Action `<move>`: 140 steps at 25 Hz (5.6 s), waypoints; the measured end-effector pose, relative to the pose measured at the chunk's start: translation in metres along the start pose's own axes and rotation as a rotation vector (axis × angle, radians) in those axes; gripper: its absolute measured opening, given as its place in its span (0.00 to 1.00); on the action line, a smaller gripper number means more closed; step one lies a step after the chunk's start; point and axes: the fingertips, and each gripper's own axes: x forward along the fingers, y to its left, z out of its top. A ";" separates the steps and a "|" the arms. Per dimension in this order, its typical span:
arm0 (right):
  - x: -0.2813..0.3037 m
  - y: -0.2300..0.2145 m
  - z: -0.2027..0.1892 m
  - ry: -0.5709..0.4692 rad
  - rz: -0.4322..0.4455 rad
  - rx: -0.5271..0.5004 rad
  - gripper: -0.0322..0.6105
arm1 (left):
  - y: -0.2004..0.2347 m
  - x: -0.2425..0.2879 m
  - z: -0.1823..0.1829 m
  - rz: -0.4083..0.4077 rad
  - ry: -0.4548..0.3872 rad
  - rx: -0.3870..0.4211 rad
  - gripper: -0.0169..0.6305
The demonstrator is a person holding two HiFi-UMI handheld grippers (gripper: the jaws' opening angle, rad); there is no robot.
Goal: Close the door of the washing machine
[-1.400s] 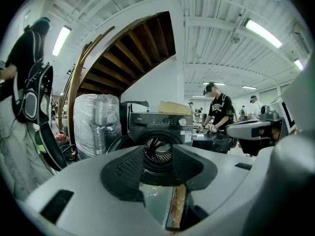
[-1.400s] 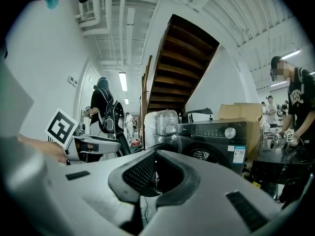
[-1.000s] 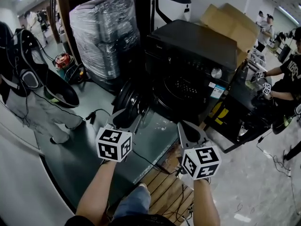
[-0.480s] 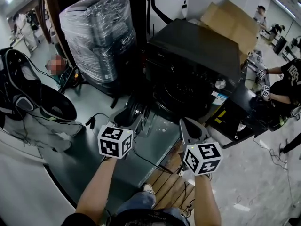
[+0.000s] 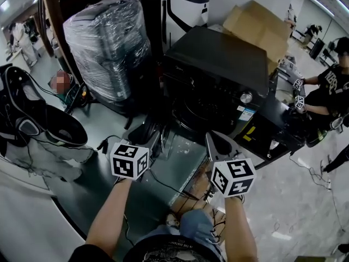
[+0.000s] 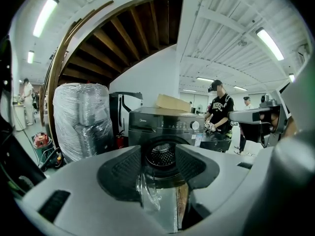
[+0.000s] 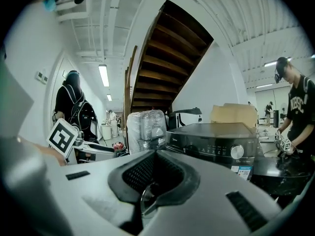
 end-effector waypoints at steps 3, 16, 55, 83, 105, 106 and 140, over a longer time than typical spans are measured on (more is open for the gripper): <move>0.000 0.002 0.003 -0.002 0.003 -0.017 0.08 | 0.004 0.001 -0.005 0.001 0.009 -0.007 0.37; 0.018 0.003 0.008 -0.024 0.031 -0.026 0.08 | 0.031 0.019 -0.037 0.021 0.095 0.002 0.39; 0.085 -0.007 -0.088 0.192 0.119 0.026 0.08 | 0.103 0.113 -0.152 -0.143 0.438 -0.028 0.35; 0.047 -0.078 -0.098 0.169 -0.038 0.120 0.08 | -0.031 0.172 -0.146 -0.064 0.446 -0.438 0.32; 0.027 -0.172 -0.111 0.160 -0.189 0.224 0.08 | -0.102 0.248 -0.127 0.006 0.429 -0.677 0.37; 0.027 -0.176 -0.112 0.161 -0.193 0.227 0.08 | -0.104 0.251 -0.125 0.009 0.425 -0.688 0.37; 0.063 -0.277 -0.147 0.214 -0.223 0.286 0.08 | -0.152 0.378 -0.083 0.042 0.317 -0.975 0.40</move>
